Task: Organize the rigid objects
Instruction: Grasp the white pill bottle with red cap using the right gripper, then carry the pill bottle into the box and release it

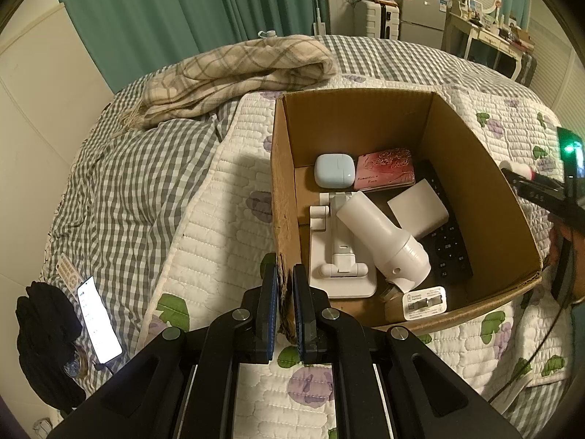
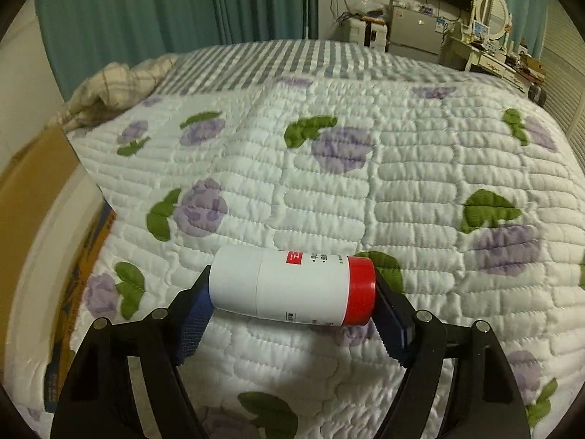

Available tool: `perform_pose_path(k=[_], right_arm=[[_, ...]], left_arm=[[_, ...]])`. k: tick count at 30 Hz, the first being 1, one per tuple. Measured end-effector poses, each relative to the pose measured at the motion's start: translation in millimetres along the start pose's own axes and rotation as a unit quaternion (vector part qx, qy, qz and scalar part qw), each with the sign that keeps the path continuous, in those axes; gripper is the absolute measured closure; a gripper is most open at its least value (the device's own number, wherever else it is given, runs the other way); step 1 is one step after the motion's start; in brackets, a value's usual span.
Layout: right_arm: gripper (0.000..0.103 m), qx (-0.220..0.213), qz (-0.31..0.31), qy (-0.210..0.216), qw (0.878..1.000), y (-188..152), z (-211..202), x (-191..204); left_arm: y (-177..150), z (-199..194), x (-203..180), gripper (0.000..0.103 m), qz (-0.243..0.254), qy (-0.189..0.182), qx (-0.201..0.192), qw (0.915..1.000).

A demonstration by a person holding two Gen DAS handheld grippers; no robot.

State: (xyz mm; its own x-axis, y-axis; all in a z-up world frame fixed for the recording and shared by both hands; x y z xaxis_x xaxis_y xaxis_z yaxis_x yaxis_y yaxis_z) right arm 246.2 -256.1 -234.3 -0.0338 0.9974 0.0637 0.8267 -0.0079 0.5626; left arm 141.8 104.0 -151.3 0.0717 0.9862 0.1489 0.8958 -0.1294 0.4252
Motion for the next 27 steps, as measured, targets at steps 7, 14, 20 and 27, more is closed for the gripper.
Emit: perform_pose_path(k=[7, 14, 20, 27], right_arm=[[0.025, -0.065, -0.015, 0.010, 0.998, 21, -61, 18], [0.025, -0.150, -0.079, 0.060, 0.984, 64, -140, 94], [0.025, -0.168, -0.133, 0.123, 0.969, 79, -167, 174], [0.025, -0.092, -0.167, 0.149, 0.970, 60, -114, 235]], left_arm=[[-1, 2, 0, 0.096, 0.001, -0.002, -0.001, 1.0000], [-1, 2, -2, 0.096, -0.001, -0.003, -0.001, 1.0000], [1, 2, -3, 0.096, -0.003, -0.007, -0.001, 1.0000], [1, 1, -1, 0.096, -0.005, -0.012, -0.003, 0.9999]])
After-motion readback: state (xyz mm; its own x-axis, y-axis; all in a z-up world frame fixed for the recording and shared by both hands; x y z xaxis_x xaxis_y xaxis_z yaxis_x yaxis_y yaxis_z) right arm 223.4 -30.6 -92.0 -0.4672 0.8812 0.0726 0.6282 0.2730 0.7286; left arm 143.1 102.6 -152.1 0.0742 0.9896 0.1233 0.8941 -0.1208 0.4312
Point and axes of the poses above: each gripper's, at about its wrist camera, not at the fingertips, and z roughly the way its jaws point, x to its left, y to its top, the point moved 7 cm from there along z, roughly the way its jaws point, and after that the axes turned 3 degrees about x, right-handed, at the moved point
